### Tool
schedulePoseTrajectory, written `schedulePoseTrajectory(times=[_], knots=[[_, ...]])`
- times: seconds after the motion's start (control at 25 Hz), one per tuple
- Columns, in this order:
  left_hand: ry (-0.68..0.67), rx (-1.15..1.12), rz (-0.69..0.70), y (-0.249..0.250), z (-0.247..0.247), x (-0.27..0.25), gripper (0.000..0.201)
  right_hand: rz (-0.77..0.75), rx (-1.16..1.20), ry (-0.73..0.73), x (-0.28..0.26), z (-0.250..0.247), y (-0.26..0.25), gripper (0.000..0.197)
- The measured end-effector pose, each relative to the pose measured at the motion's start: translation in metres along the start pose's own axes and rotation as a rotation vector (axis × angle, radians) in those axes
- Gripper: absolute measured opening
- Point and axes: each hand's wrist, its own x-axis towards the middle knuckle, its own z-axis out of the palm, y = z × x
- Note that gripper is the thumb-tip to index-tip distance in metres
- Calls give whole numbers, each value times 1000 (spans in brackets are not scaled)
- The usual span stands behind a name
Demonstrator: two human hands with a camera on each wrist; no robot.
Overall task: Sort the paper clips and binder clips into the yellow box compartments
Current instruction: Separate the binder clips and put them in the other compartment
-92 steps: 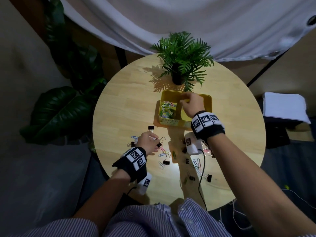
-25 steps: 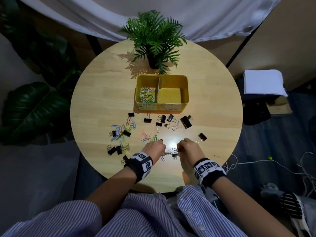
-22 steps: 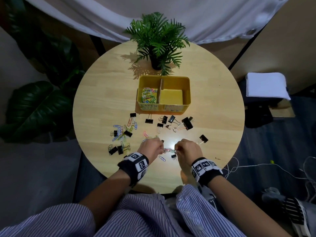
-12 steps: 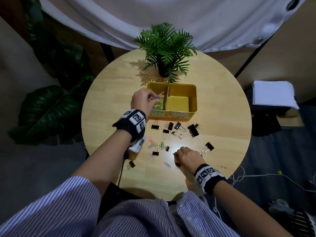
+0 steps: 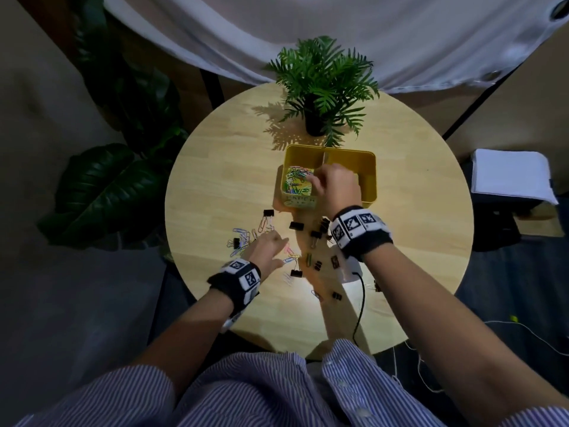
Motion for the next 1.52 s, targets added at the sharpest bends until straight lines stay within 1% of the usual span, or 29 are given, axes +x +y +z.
schedulePoseTrajectory(times=[0.04,0.08,0.12,0.16,0.2,0.24,0.32,0.44,0.48,0.56,0.64,0.72,0.8,0.88,0.96,1.04,1.08,1.12,1.16,1.24,1.28,1.36,1.4,1.44,1.52], knots=[[-34,57,13,0,4,0,53,-25,-58,-80,-9,7,0,17],[-40,103,21,-2,7,2,52,-72,-118,-215,-26,17,2,13],[-36,141,32,-3,9,1,48,-127,-170,-376,-47,27,4,14],[-27,172,45,-5,11,2,46,-189,-189,-507,-70,38,7,15],[-24,185,56,-8,13,1,46,-237,-188,-589,-90,46,11,15],[-19,171,58,-11,14,1,47,-277,-170,-622,-107,53,17,16],[14,68,44,-13,15,1,50,-302,-137,-614,-129,60,28,17],[84,-54,22,-6,20,6,49,-314,-226,-556,-142,55,41,10],[98,-79,15,-3,22,8,45,-296,-247,-507,-142,54,46,11],[110,-102,2,4,22,14,33,-171,-212,-434,-132,50,52,10],[90,-64,11,7,19,19,22,-25,-149,-390,-115,49,52,11],[53,23,14,10,17,20,21,99,-161,-417,-100,51,43,15],[30,129,13,15,18,19,22,215,-180,-482,-92,56,30,22],[0,236,-3,18,21,17,20,285,-181,-507,-92,62,20,18],[-31,278,0,19,18,18,23,349,-147,-489,-92,68,18,5],[-61,255,13,17,11,21,22,394,-132,-471,-93,71,18,9],[-54,210,11,18,6,22,20,392,-135,-471,-93,73,17,12],[-19,126,0,18,1,24,17,366,-146,-477,-94,75,16,15],[49,-7,-23,20,-4,24,13,331,-162,-495,-95,77,15,17],[244,-322,-84,31,-24,25,10,273,-175,-528,-97,78,14,20],[363,-445,-84,38,-39,29,10,270,-162,-532,-96,77,16,19],[562,-547,-36,55,-76,43,5,315,-91,-535,-93,72,19,15],[619,-562,-13,64,-96,51,2,345,-52,-542,-91,68,19,14],[639,-561,4,70,-112,61,6,370,-14,-537,-90,64,20,12],[576,-477,15,72,-132,77,21,371,74,-491,-85,53,24,12]])
